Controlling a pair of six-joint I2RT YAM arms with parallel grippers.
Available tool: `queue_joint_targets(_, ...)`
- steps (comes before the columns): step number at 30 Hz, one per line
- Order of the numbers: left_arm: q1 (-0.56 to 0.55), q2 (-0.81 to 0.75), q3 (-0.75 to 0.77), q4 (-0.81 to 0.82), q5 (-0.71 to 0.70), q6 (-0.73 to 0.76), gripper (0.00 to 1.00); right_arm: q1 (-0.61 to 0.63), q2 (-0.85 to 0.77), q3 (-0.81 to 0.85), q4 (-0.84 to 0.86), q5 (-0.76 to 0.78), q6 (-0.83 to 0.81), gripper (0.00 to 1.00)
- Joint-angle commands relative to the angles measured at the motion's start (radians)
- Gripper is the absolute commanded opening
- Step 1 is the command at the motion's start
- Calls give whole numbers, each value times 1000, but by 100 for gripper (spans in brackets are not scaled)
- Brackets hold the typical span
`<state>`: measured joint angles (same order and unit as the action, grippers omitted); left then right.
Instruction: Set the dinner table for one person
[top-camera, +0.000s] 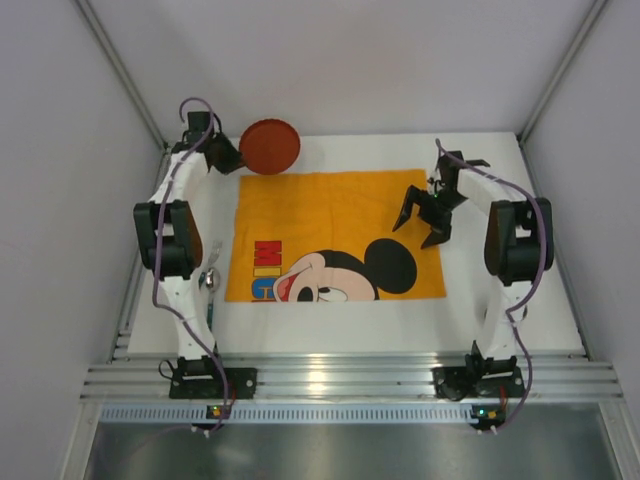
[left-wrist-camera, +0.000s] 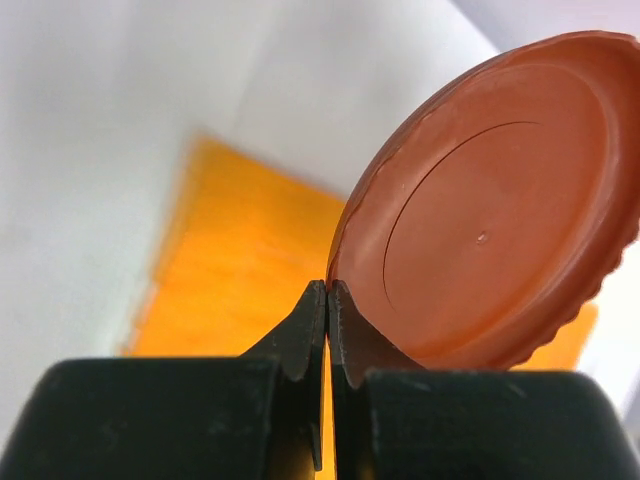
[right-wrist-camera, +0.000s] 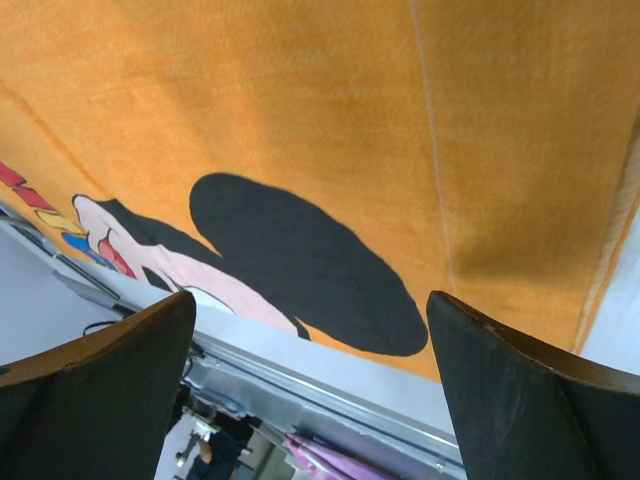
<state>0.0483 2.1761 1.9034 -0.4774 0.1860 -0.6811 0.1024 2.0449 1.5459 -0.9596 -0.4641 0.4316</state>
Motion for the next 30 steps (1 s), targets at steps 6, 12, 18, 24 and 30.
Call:
queue_joint_targets(6, -232, -148, -171, -27, 162, 129, 0, 29, -170, -87, 82, 35, 35, 100)
queue_joint_targets(12, -367, -150, -231, -73, 96, 155, 0, 28, -296, -141, 78, 68, 42, 100)
queue_joint_targets(18, -395, -156, -306, -76, 64, 144, 0, 28, -380, -196, 62, 67, 55, 100)
queue_joint_targets(24, -415, -188, -395, -98, 21, 134, 0, 28, -399, -208, 45, 84, 53, 100)
queue_joint_targets(30, -415, -193, -440, -122, -76, 130, 0, 8, -430, -150, -2, 137, 44, 100)
